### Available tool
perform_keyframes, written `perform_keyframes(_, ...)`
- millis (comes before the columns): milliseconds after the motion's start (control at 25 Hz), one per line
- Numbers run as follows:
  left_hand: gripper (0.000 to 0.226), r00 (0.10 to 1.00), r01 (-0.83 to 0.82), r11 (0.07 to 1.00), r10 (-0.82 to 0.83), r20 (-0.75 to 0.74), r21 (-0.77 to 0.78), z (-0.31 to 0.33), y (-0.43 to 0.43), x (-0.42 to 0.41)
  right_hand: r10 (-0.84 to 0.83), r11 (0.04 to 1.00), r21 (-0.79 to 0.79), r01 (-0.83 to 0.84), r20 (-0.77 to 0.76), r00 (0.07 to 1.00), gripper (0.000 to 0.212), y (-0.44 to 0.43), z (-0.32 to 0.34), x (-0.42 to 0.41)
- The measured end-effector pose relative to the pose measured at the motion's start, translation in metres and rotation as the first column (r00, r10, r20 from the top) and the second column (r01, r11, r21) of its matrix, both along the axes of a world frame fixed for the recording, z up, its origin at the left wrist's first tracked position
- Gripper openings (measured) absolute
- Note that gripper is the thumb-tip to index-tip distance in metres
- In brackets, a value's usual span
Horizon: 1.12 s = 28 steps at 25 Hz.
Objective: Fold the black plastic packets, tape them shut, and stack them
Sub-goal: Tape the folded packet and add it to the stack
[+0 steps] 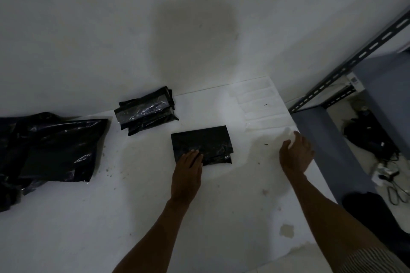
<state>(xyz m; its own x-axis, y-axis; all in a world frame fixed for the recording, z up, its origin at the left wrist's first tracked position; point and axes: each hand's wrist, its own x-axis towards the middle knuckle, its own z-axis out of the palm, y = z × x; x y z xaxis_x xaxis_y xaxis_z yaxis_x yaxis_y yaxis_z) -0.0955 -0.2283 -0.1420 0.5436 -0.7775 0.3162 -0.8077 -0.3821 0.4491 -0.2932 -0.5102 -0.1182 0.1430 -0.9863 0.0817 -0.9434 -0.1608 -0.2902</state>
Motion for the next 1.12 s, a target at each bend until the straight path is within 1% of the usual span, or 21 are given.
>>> perform_keyframes(80, 0.034, 1.000, 0.000, 1.000, 0.000, 0.009, 0.003, -0.001, 0.001, 0.000, -0.207, 0.970, 0.117, 0.214, -0.071, 0.976, 0.048, -0.012, -0.008, -0.009)
perform_keyframes(120, 0.034, 1.000, 0.002, 1.000, -0.002, 0.009, 0.009, -0.001, 0.001, 0.000, -0.275, 0.944, 0.157, 0.291, -0.117, 0.954, 0.052, -0.014, -0.012, -0.015)
perform_keyframes(200, 0.034, 1.000, 0.006, 1.000, -0.006, 0.000, 0.018, -0.002, 0.001, 0.000, -0.319, 0.919, 0.187, 0.346, -0.161, 0.934, 0.053, -0.014, -0.019, -0.023)
perform_keyframes(360, 0.034, 1.000, 0.014, 1.000, -0.013, -0.006, 0.016, -0.001, 0.001, 0.001, -0.309, 0.928, 0.206, 0.311, -0.042, 0.950, 0.041, -0.015, -0.018, -0.027)
perform_keyframes(480, 0.034, 1.000, 0.008, 1.000, -0.007, -0.011, 0.008, 0.001, 0.001, -0.001, -0.311, 0.929, 0.200, 0.311, -0.032, 0.950, 0.038, -0.015, -0.008, -0.029)
perform_keyframes(600, 0.035, 1.000, 0.006, 1.000, -0.006, -0.003, 0.006, 0.003, 0.000, -0.002, -0.232, 0.959, 0.169, 0.228, 0.003, 0.973, 0.033, -0.011, -0.003, -0.032)
perform_keyframes(720, 0.036, 1.000, 0.006, 1.000, -0.006, -0.013, 0.012, 0.006, -0.001, -0.001, -0.162, 0.971, 0.191, 0.146, 0.069, 0.984, 0.035, -0.011, -0.002, -0.037)
perform_keyframes(840, 0.036, 1.000, 0.010, 1.000, -0.009, -0.025, 0.022, 0.007, 0.000, -0.001, -0.193, 0.967, 0.190, 0.167, 0.127, 0.973, 0.028, -0.008, 0.006, -0.036)
perform_keyframes(1000, 0.037, 0.999, 0.009, 0.999, -0.008, -0.041, 0.031, 0.008, 0.000, -0.003, -0.123, 0.984, 0.139, 0.110, 0.092, 0.988, 0.024, 0.003, 0.018, -0.030)
perform_keyframes(1120, 0.036, 0.997, 0.010, 0.999, -0.007, -0.071, 0.044, 0.008, 0.001, -0.004, -0.114, 0.987, 0.118, 0.106, 0.069, 0.991, 0.026, 0.012, 0.020, -0.027)
